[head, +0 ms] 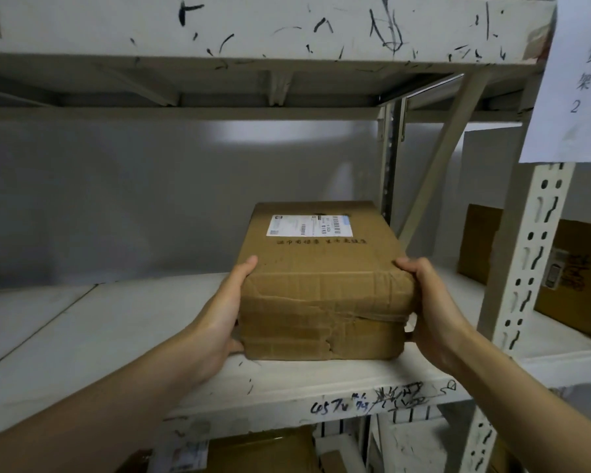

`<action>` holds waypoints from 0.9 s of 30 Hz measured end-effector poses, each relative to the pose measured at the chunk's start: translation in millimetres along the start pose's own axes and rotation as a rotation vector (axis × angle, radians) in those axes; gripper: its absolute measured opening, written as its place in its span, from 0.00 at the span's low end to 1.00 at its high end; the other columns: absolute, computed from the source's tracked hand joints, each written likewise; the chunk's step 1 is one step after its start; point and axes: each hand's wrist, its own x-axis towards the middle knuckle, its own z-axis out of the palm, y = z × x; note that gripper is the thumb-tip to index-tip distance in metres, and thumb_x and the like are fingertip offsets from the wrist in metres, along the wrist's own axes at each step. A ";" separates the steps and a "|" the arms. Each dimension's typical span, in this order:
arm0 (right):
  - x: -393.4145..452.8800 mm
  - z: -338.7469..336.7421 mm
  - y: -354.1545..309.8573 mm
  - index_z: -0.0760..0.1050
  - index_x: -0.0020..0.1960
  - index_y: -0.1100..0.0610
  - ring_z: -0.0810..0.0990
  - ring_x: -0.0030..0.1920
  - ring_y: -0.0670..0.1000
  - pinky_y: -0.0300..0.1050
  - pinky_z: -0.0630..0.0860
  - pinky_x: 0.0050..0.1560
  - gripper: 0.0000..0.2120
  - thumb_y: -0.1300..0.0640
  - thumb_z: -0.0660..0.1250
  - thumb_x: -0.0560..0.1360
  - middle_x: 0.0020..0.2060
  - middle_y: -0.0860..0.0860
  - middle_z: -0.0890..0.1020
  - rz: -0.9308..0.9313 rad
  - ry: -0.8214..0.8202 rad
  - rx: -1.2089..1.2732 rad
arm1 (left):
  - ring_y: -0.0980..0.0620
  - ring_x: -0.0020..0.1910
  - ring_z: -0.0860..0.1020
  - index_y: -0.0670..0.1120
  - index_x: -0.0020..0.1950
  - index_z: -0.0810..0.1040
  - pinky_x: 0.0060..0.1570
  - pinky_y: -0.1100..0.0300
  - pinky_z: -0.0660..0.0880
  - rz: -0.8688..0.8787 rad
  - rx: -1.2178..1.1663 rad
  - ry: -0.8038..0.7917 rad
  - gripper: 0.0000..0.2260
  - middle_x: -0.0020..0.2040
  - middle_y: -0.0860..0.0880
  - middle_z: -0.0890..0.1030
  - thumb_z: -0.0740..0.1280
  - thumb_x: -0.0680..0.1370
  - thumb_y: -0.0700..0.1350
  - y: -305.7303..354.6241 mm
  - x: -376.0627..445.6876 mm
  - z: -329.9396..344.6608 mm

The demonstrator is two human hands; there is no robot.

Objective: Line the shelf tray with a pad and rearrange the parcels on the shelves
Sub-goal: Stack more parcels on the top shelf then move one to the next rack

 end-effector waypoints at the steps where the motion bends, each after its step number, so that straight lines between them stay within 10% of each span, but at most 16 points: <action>1: -8.0 3.1 1.5 0.76 0.57 0.46 0.76 0.59 0.53 0.65 0.67 0.66 0.16 0.39 0.63 0.74 0.57 0.51 0.81 -0.023 0.009 -0.001 | 0.45 0.60 0.78 0.59 0.68 0.70 0.62 0.36 0.75 0.022 0.005 -0.004 0.24 0.60 0.49 0.80 0.62 0.75 0.67 -2.1 -6.5 -6.3; 11: -116.0 39.3 8.4 0.76 0.54 0.46 0.77 0.53 0.56 0.53 0.71 0.50 0.15 0.41 0.62 0.72 0.54 0.54 0.80 -0.245 0.114 0.011 | 0.50 0.66 0.75 0.63 0.75 0.61 0.64 0.41 0.75 0.206 0.170 -0.207 0.33 0.67 0.55 0.75 0.65 0.71 0.67 -10.7 -94.2 -77.0; 17: -198.7 46.0 12.6 0.72 0.59 0.40 0.76 0.59 0.60 0.64 0.71 0.64 0.21 0.40 0.63 0.66 0.59 0.55 0.78 -0.360 0.161 0.038 | 0.57 0.60 0.77 0.69 0.72 0.55 0.62 0.48 0.77 0.256 0.248 -0.364 0.34 0.63 0.62 0.74 0.64 0.69 0.69 -16.4 -146.4 -100.7; 27: -314.1 32.9 3.2 0.74 0.64 0.48 0.82 0.44 0.50 0.48 0.72 0.42 0.17 0.52 0.54 0.79 0.48 0.51 0.82 -0.580 0.371 0.125 | 0.62 0.62 0.74 0.74 0.69 0.54 0.67 0.53 0.72 0.430 0.314 -0.602 0.39 0.59 0.70 0.73 0.63 0.60 0.76 -1.6 -215.1 -94.4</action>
